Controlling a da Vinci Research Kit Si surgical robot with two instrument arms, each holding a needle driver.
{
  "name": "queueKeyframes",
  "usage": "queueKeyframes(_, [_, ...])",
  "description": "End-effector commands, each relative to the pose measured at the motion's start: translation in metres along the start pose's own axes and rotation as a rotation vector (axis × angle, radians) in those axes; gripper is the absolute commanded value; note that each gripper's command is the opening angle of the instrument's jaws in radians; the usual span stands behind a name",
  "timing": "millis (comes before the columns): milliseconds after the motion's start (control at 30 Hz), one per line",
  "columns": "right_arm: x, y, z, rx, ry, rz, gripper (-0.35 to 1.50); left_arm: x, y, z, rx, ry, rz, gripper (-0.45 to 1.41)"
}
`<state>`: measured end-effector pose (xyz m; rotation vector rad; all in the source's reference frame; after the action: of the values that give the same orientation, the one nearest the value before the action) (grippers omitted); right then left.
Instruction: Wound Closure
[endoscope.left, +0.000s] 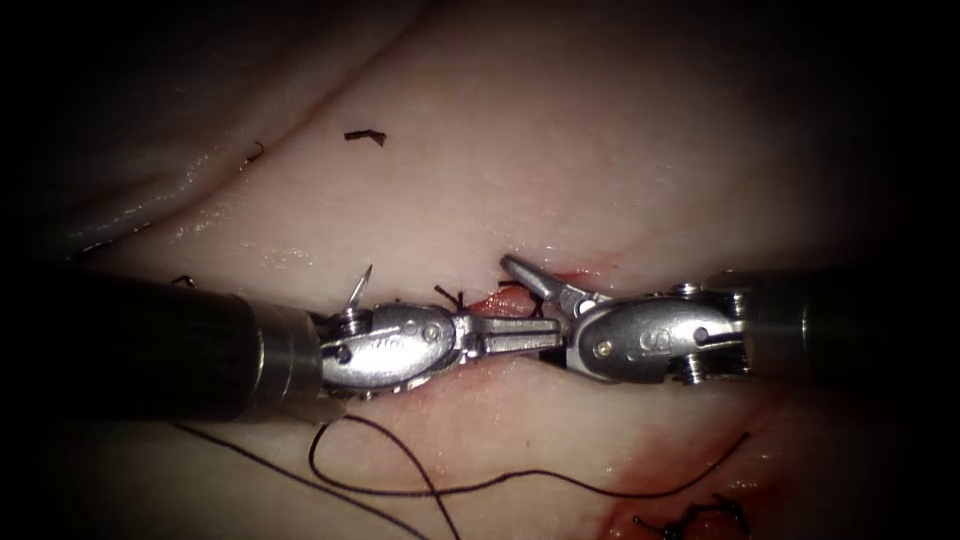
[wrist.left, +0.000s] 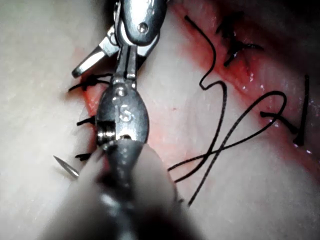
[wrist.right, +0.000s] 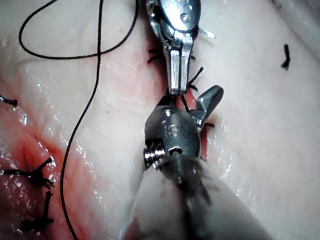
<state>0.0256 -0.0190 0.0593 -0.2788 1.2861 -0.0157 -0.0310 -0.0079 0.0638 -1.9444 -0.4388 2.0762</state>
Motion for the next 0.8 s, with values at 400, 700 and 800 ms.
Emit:
queueKeyframes(400, [-0.0005,-0.0013,0.0029,-0.012,0.006,-0.018,1.18,-0.001,0.0004,0.0013,-0.006,-0.001,0.002,-0.45])
queueKeyframes(700, [-0.0006,-0.0014,0.0031,-0.009,0.01,-0.02,1.09,-0.001,0.0006,0.0017,-0.012,-0.004,0.003,-0.45])
queueKeyframes(800, [-0.0007,-0.0019,0.0031,0.01,0.017,-0.025,0.46,-0.001,0.0006,0.0018,-0.013,-0.003,0.003,-0.45])
